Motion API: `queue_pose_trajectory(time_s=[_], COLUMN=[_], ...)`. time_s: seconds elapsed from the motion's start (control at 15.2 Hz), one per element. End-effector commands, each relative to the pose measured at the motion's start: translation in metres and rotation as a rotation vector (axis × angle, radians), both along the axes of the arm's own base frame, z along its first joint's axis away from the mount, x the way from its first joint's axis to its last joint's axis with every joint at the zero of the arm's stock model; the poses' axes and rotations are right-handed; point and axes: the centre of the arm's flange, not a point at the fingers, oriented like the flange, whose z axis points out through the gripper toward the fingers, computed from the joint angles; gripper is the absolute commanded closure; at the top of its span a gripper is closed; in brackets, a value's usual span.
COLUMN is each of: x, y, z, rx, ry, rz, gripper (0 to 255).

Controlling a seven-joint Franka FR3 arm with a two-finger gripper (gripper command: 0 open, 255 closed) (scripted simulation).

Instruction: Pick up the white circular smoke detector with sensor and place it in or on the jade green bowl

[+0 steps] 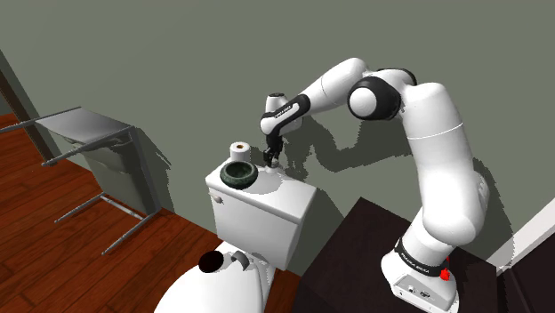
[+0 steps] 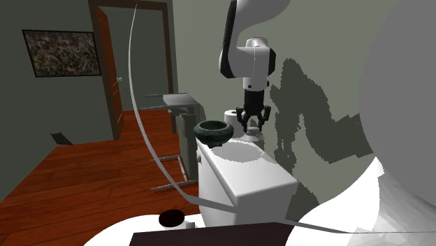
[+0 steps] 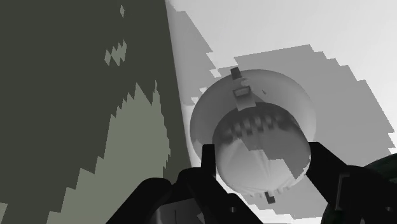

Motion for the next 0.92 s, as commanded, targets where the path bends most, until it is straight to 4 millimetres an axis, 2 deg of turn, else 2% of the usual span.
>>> queue_pose_trajectory(time_s=[0.0,0.86], x=[0.0,0.0], y=[-0.001,-0.001], z=[0.011,0.08], rx=[0.0,0.0], ry=[0.0,0.0], rz=[0.0,0.0], gripper=[255,255])
